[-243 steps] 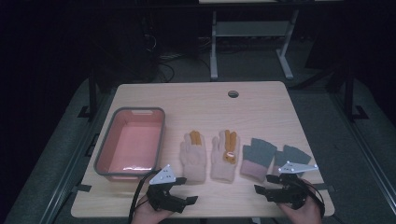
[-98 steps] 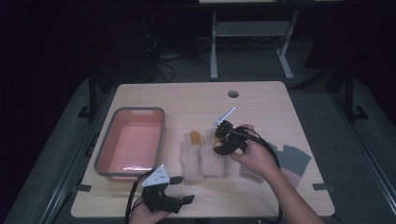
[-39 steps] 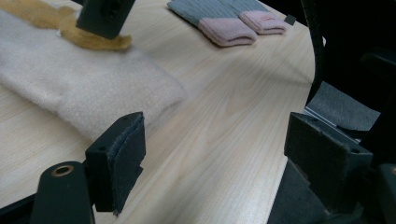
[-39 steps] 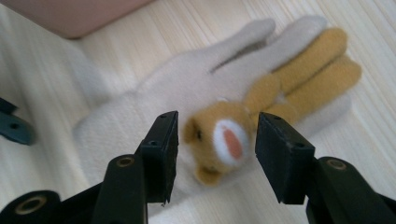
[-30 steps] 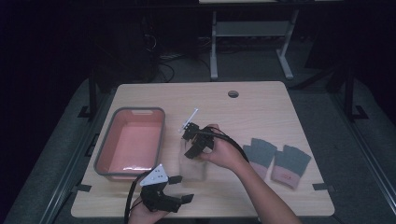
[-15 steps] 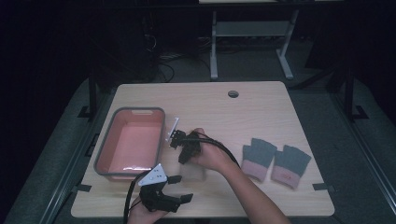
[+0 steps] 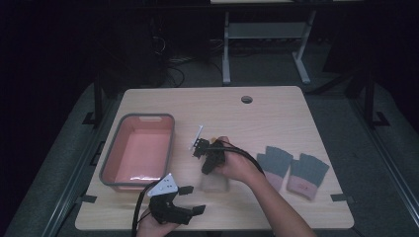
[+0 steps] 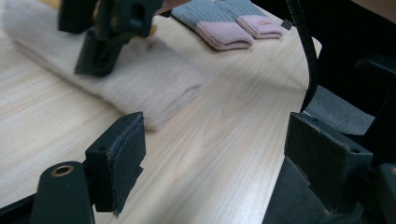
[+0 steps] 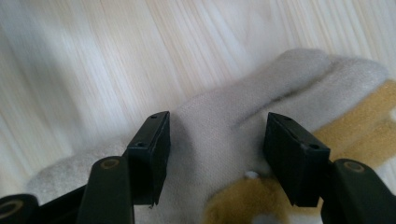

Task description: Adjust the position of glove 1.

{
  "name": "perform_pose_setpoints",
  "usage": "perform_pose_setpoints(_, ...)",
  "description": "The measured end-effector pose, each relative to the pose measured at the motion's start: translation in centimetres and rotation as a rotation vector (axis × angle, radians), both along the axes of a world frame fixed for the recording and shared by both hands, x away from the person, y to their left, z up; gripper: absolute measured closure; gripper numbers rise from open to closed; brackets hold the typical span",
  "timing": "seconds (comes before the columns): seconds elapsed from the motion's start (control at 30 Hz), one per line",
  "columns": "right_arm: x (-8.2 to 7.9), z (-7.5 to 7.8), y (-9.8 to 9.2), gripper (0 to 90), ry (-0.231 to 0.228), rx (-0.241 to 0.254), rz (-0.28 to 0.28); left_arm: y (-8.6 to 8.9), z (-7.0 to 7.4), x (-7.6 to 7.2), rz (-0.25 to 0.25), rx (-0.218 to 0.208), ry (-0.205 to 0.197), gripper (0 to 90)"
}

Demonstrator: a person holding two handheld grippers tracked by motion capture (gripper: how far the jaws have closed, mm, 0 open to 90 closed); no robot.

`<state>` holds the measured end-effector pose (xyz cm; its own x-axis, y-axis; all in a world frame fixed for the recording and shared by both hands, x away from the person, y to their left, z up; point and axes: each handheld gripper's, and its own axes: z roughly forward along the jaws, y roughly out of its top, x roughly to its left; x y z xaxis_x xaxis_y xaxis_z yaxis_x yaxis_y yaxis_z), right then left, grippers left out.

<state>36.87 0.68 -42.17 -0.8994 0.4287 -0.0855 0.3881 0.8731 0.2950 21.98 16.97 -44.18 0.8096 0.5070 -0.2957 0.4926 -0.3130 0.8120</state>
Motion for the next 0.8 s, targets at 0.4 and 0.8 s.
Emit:
perform_pose_setpoints(0.4, -0.9, 1.6, -3.1, 38.8, 0.010, 0.130, -0.081, -1.4, 0.1, 1.2, 0.031, 0.011, 0.050, 20.6)
perform_pose_setpoints(0.8, -2.5, 2.6, -8.9, 36.1, 0.085, 0.329, -0.279, -3.4, 0.9, 4.4, 0.138, 0.054, 0.132, 20.9)
